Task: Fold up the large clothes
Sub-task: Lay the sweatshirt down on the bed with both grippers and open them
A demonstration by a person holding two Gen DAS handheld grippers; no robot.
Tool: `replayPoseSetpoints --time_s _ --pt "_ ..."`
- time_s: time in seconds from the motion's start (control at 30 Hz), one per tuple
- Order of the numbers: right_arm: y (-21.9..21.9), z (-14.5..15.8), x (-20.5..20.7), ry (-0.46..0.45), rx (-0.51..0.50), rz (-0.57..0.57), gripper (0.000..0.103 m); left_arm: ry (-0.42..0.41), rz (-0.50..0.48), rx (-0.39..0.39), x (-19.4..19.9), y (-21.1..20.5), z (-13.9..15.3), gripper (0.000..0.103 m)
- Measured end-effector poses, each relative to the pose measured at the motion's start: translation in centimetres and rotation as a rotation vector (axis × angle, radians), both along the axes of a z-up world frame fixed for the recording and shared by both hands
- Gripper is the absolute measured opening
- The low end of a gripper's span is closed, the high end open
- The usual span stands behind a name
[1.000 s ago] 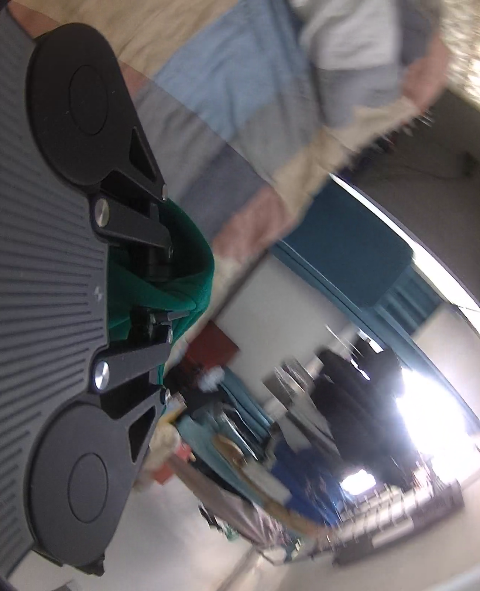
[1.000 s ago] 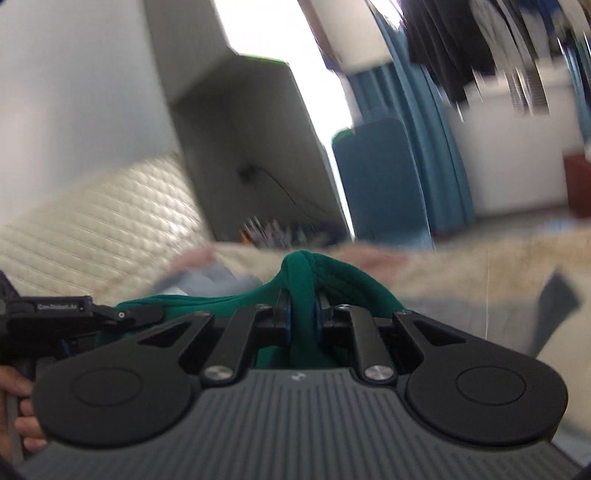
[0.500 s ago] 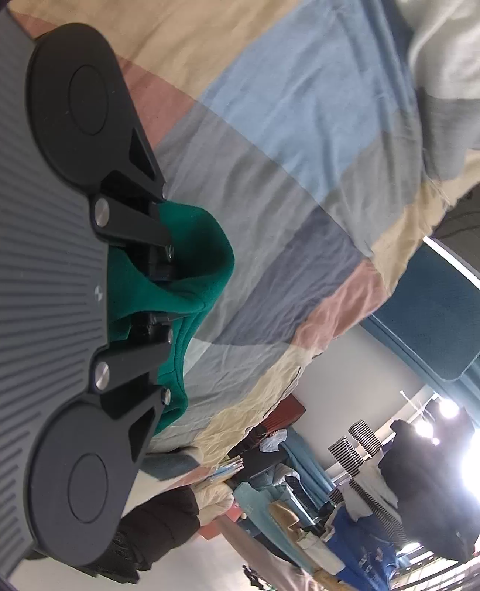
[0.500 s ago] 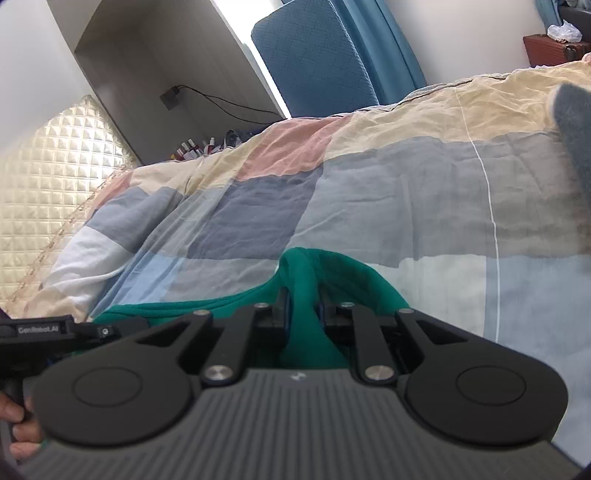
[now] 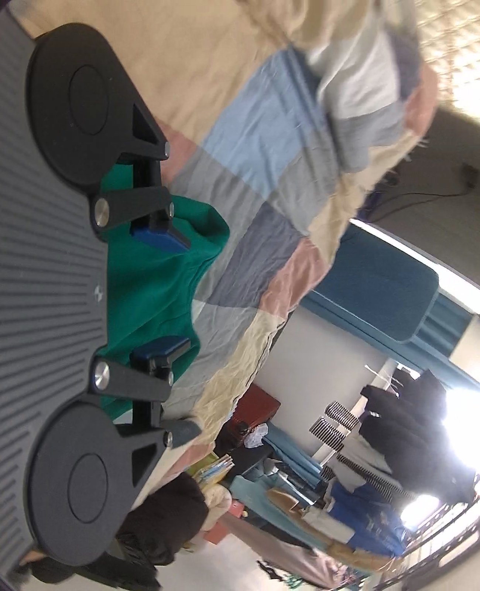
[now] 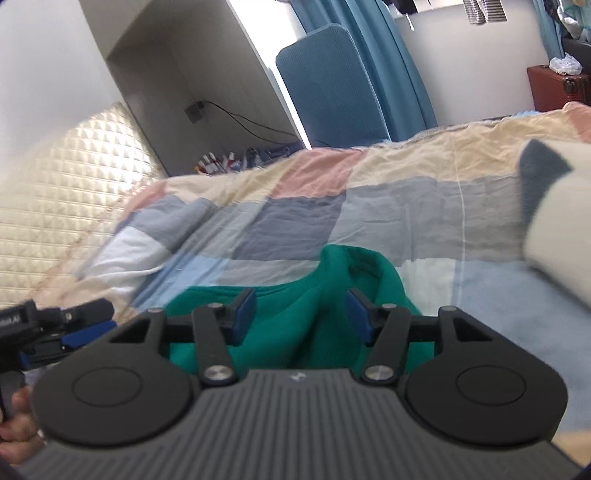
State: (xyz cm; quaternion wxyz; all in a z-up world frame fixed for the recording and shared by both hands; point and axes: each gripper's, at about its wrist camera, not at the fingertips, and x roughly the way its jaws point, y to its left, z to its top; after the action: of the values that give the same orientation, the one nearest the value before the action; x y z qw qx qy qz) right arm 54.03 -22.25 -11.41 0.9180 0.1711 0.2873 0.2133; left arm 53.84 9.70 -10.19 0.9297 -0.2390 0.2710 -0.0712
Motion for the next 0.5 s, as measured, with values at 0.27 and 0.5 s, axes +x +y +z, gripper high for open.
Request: replayPoseSetpoints --time_s 0.27,0.5 --pt "-1.9 4.7 -12.5 -0.074 -0.049 0.021 0.058 -0.019 -0.010 0.050 -13.5 -3.3 4.0 0.056" --pt "-3.8 5.7 -22.5 -0.022 -0.143 0.009 0.058 0.015 -0.044 0.054 -23.8 -6.4 2.6 0.056"
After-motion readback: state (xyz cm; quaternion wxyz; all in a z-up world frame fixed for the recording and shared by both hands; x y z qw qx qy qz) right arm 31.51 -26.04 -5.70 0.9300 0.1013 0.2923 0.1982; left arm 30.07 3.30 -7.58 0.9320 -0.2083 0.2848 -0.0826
